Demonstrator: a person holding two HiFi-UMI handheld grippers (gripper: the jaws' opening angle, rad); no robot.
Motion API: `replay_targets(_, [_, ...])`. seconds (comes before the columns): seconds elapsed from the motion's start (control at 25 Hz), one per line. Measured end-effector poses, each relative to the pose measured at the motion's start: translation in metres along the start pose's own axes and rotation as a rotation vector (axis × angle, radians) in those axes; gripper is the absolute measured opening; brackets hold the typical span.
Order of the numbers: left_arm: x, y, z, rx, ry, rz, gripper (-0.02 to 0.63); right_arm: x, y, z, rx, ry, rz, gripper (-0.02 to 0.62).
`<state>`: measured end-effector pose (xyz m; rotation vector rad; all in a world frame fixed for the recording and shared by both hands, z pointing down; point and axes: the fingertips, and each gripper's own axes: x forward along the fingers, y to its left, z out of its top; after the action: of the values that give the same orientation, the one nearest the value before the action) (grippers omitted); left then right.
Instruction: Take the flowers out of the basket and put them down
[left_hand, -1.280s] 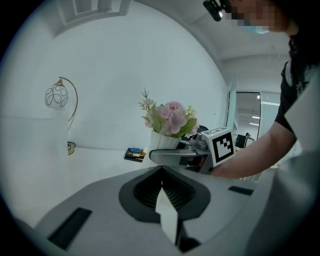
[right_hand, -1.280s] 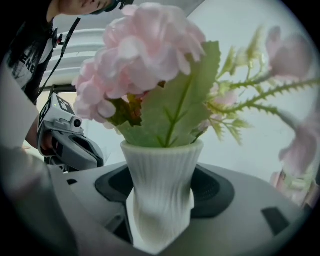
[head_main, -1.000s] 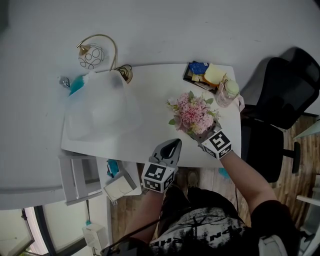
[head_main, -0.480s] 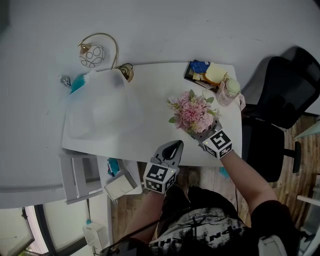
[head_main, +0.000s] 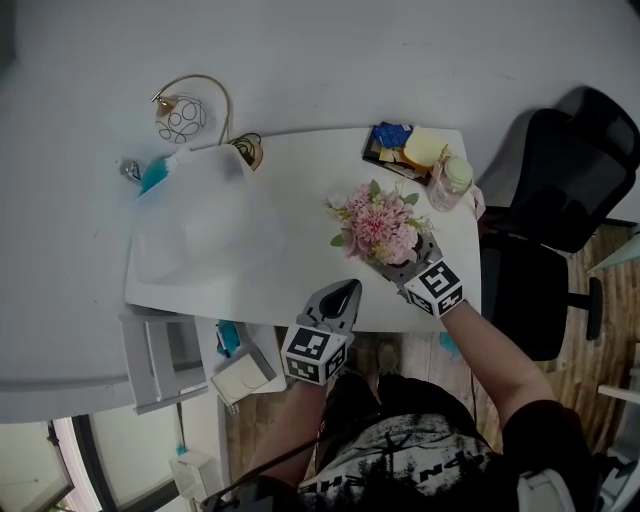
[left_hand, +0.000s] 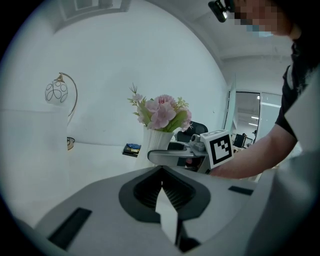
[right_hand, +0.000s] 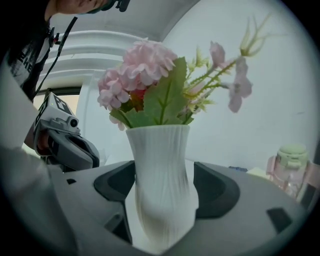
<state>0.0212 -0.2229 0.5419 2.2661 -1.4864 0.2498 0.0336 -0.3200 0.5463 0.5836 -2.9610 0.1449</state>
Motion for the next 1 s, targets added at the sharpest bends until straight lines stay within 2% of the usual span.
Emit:
replay_targets(0.48, [-0.007,-0.004,0.009,0.028,-0.017,-0.041,0.014,-0.031,0.0,-0.002,0.016,0.028,-0.059,0.347])
replay_targets(1.0, [-0.034,-0.017,0.016,0.088,-0.02,-0.156,0.014,-0.066,0.036,0.004,0.014,0.077,-0.157,0.342])
